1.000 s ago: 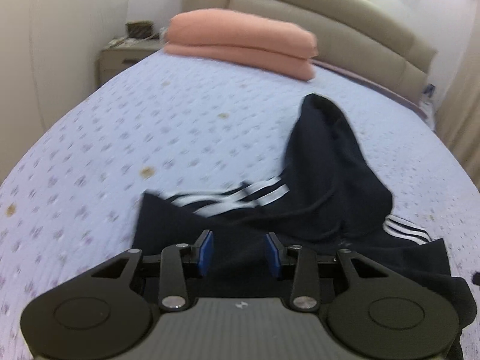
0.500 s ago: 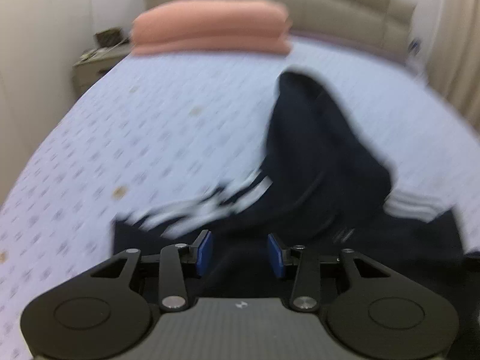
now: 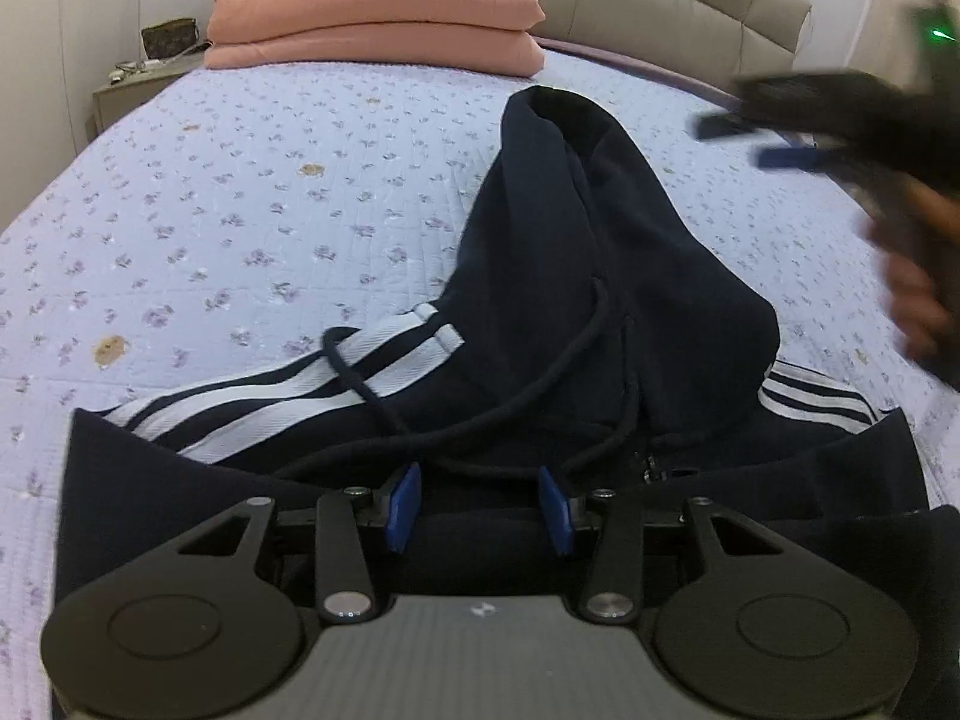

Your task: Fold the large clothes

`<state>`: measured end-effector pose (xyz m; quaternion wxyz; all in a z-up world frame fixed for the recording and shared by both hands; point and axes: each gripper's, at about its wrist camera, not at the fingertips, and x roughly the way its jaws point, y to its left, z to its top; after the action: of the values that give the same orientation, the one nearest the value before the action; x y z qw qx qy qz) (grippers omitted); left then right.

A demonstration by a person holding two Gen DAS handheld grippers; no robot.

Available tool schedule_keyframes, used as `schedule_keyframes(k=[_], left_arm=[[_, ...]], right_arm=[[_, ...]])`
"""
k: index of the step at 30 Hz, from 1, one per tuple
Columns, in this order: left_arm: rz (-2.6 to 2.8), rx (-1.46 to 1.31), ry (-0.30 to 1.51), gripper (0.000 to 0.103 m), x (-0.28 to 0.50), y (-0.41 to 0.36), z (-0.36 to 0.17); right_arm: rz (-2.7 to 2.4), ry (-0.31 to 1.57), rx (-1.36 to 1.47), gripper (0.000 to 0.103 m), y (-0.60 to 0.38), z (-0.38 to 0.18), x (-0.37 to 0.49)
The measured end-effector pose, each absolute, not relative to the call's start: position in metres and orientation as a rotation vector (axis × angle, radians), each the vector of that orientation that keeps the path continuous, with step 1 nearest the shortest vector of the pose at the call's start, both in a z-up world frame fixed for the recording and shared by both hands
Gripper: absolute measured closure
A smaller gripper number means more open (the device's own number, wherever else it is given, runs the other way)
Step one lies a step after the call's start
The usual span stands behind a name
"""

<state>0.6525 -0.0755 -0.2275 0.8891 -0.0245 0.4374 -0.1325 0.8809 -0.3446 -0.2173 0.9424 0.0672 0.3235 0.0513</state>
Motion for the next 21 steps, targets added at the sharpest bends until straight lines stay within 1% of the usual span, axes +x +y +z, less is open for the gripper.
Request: schedule_keyframes(k=[4,5,9,10,12,13,14,17,21], left_arm=[[-0.257,-0.049,0.881,0.057,0.645,-0.062,-0.217],[-0.247,-0.055,0.872,0.057,0.645,-0.056,-0.214],[-0.178,-0.08,0.841,0.057,0.643,-0.028,-0.201],[-0.158,-0.083,0.832,0.057,0.642,-0.021,-0.198],[-0.12,-0.097,0.823,0.057,0.64,-0.006,-0.192],[-0.105,-0.108,0.822,0.057,0.639,0.002,-0.189],[-0.088,-0.117,0.821,0.057,0.637,0.01,-0.187],[-0.047,-0.116,0.802,0.057,0.628,0.023,-0.176],[-0.026,-0.122,0.774,0.057,0.608,0.034,-0.156]], right_arm=[[0.094,0.702,0.13,0.026,-0.332,-0.238,0.937],[0.095,0.725,0.134,0.023,-0.33,-0.245,0.948],[0.024,0.833,0.167,0.023,-0.325,-0.271,0.979],[0.014,0.869,0.192,0.029,-0.327,-0.279,0.985],[0.026,0.921,0.249,0.084,-0.33,-0.289,0.99],[0.024,0.91,0.242,0.089,-0.329,-0.285,0.988],[0.047,0.881,0.242,0.089,-0.328,-0.278,0.981],[0.115,0.766,0.226,0.09,-0.321,-0.243,0.948],[0.269,0.628,0.246,0.09,-0.314,-0.181,0.875]])
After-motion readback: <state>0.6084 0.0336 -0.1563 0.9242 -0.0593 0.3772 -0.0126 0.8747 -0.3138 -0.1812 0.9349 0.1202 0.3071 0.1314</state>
